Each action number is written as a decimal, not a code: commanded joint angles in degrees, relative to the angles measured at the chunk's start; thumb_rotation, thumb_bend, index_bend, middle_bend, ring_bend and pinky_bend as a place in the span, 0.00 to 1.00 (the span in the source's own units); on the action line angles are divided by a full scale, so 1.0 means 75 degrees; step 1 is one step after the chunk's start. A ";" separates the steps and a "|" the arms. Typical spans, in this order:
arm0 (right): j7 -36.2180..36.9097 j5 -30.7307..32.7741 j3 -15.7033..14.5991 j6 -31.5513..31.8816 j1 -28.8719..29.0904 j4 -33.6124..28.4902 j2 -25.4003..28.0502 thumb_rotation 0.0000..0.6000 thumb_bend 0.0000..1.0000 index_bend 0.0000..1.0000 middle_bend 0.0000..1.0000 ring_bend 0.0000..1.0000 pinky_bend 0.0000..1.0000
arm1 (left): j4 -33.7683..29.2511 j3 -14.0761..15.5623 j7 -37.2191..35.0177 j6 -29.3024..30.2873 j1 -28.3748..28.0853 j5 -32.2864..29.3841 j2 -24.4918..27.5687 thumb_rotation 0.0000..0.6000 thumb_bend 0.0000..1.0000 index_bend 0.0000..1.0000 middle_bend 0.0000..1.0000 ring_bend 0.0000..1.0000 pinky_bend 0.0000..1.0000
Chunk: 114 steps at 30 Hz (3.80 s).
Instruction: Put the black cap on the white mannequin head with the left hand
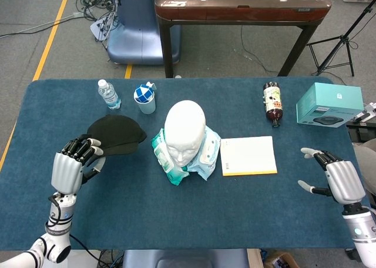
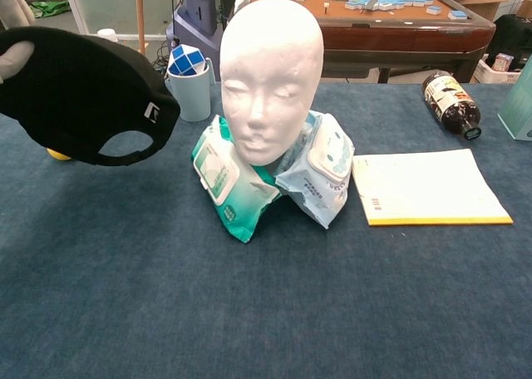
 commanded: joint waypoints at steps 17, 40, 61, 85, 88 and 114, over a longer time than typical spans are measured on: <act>0.0118 -0.0008 0.0023 0.0094 -0.0042 -0.0013 0.0057 1.00 0.00 0.26 0.38 0.34 0.48 | -0.1347 -0.0714 0.1468 -0.0389 -0.1376 0.0604 0.0787 1.00 0.39 0.81 0.52 0.33 0.49; 0.0263 0.0033 0.0053 0.0073 -0.0042 0.0006 0.0116 1.00 0.00 0.26 0.38 0.34 0.48 | -0.0886 -0.1482 0.2298 -0.1673 -0.3287 -0.0317 -0.0138 1.00 0.39 0.82 0.54 0.34 0.49; 0.0326 0.0045 0.0074 0.0126 -0.0073 -0.0003 0.0157 1.00 0.00 0.26 0.38 0.34 0.48 | -0.1595 -0.0049 0.3609 -0.0938 -0.2918 0.0443 -0.1228 1.00 0.39 0.82 0.55 0.35 0.49; 0.0259 0.0129 0.0115 0.0064 -0.0057 0.0009 0.0128 1.00 0.00 0.26 0.38 0.34 0.48 | -0.2095 0.1304 0.4385 -0.2000 -0.1616 0.0127 -0.1039 1.00 0.26 0.32 0.45 0.28 0.45; 0.0233 0.0137 0.0117 0.0053 -0.0053 0.0014 0.0115 1.00 0.00 0.26 0.38 0.34 0.48 | -0.2430 0.1389 0.4656 -0.2116 -0.1394 -0.0033 -0.0845 1.00 0.15 0.12 0.41 0.25 0.43; -0.0330 0.0239 0.0094 -0.0166 0.0015 -0.0005 -0.0069 1.00 0.00 0.26 0.38 0.34 0.48 | -0.4921 0.1763 0.5482 -0.1537 0.0927 -0.1621 0.1540 1.00 0.06 0.10 0.35 0.23 0.41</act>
